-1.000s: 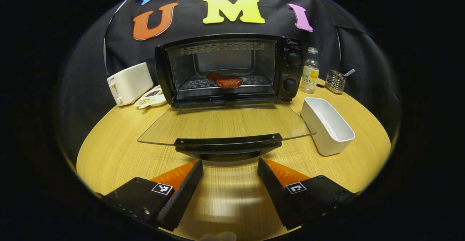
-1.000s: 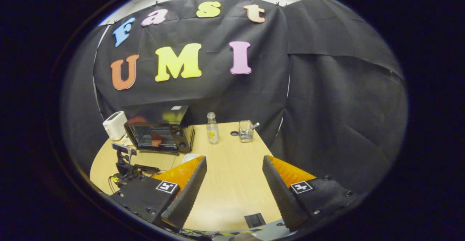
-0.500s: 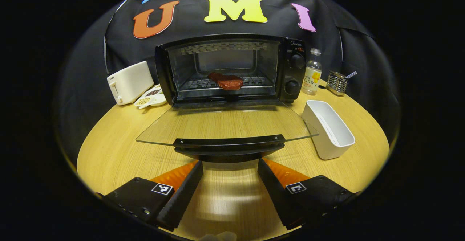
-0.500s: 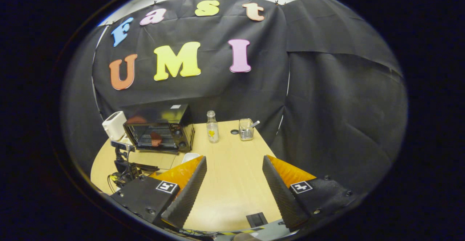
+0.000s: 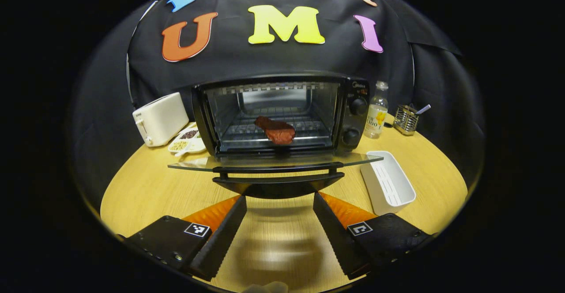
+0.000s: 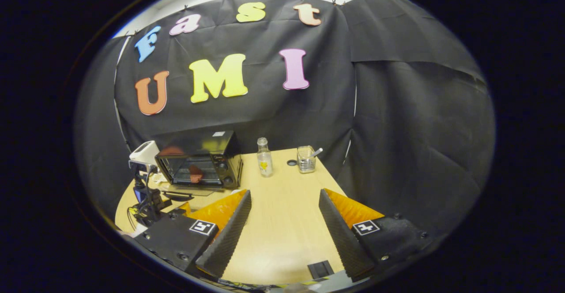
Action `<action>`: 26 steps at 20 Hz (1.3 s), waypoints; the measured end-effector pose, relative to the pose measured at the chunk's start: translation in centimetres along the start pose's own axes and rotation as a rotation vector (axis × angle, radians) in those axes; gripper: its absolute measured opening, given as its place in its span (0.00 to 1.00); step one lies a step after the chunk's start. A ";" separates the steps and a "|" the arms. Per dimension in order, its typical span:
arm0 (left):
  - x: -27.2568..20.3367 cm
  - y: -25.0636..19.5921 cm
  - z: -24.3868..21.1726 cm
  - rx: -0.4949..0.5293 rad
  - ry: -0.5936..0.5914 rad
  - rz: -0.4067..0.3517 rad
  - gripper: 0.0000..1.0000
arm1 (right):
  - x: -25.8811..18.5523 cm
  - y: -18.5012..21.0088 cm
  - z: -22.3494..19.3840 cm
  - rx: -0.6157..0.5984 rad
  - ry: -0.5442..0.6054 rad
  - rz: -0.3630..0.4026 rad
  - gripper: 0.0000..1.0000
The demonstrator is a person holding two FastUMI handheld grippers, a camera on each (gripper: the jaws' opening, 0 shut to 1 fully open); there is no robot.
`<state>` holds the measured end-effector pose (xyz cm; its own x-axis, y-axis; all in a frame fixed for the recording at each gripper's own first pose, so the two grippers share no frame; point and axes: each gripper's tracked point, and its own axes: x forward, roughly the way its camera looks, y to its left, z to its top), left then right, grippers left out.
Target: Open the electric oven with the left hand, put the food in, and close the electric oven.
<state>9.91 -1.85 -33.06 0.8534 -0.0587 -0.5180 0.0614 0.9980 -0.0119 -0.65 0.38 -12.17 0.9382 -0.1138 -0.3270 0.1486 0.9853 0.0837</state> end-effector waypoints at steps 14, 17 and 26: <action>1.0 0.7 7.3 -0.006 -0.106 0.014 0.98 | 0.2 -0.6 1.5 0.000 -0.029 0.020 0.98; 1.7 0.6 8.6 -0.005 -0.127 0.000 0.97 | -0.2 -0.1 1.4 -0.025 -0.024 0.027 0.98; -0.6 0.4 8.9 -0.012 -0.145 -0.002 0.98 | -2.9 2.0 0.6 -0.067 -0.022 0.061 0.98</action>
<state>14.03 -1.62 -25.19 0.9193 -0.0626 -0.3886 0.0581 0.9980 -0.0233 -2.88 2.63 -10.49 0.9517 -0.0551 -0.3021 0.0702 0.9967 0.0395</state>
